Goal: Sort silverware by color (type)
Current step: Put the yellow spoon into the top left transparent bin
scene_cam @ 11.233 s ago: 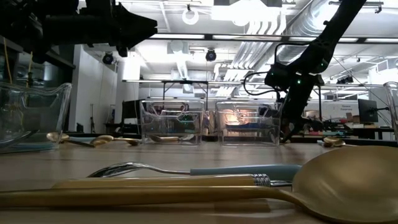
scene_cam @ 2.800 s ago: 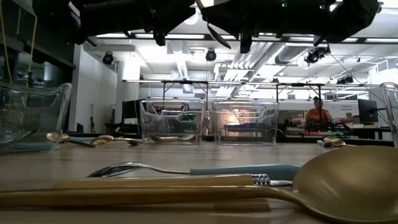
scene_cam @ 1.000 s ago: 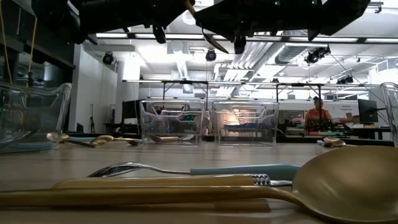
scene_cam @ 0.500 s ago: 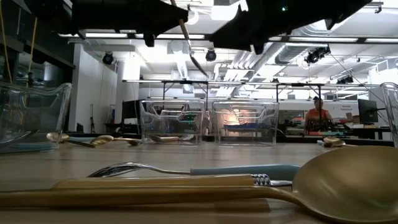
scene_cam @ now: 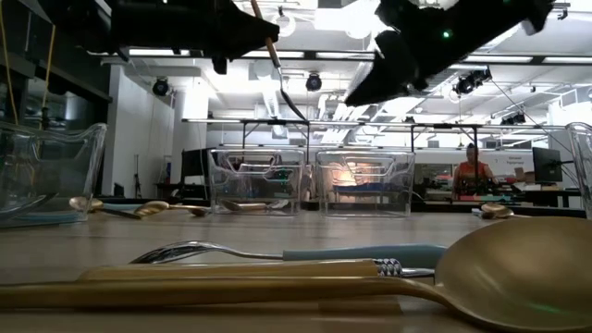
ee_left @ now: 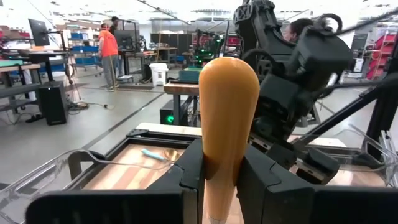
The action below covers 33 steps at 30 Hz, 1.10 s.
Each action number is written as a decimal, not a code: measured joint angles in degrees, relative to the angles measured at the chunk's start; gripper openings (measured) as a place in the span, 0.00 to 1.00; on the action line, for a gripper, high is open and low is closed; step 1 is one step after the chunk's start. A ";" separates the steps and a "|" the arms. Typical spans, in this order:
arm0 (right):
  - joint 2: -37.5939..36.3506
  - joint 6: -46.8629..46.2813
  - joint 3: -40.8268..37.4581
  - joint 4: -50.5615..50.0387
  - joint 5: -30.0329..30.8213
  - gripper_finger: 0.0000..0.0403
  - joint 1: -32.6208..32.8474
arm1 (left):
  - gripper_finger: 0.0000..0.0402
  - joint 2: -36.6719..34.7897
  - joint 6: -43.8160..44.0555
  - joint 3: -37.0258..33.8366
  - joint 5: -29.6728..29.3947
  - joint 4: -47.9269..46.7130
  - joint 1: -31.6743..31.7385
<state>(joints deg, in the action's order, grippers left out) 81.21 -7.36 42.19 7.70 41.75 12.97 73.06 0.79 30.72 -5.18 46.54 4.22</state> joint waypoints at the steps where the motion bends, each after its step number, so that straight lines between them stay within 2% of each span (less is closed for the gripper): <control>1: -0.03 -0.84 0.00 -1.47 1.46 0.33 0.59 | 0.11 0.00 -0.02 0.00 0.01 0.03 0.10; 8: -5.04 -9.92 0.00 -17.43 7.58 0.33 3.07 | 0.11 0.00 -0.21 -0.31 0.08 0.90 1.10; 12: -10.98 -17.69 -0.53 -28.56 7.97 0.33 4.04 | 0.11 0.00 0.41 -5.09 1.21 10.95 2.12; 15: -16.79 -20.66 -4.98 -27.55 8.26 0.33 5.14 | 0.11 -0.33 3.01 -8.71 3.83 20.18 3.88; 17: -20.74 -21.46 -9.47 -23.13 7.49 0.33 5.80 | 0.11 -0.35 4.66 -9.78 4.98 21.99 4.61; 20: -25.56 -19.97 -17.65 -9.43 4.84 0.33 6.21 | 0.11 -0.35 5.15 -10.37 6.34 21.62 5.28; 24: -28.26 -11.97 -27.48 17.24 -5.48 0.33 4.34 | 0.11 -0.35 5.10 -10.32 6.39 21.97 5.27; 28: -27.42 -3.46 -32.53 40.25 -13.98 0.33 1.07 | 0.11 -0.35 3.65 -10.32 6.43 22.36 5.43; 30: -27.21 0.81 -33.26 45.81 -17.50 0.33 -0.58 | 0.11 -0.35 2.94 -10.32 6.46 22.34 5.45; 33: -27.20 5.30 -32.91 47.72 -21.92 0.33 -3.01 | 0.11 -0.35 2.52 -10.29 6.50 21.89 5.45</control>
<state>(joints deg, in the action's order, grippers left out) 54.01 -2.06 9.28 55.42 19.83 9.96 72.71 3.32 20.43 1.32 68.43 9.67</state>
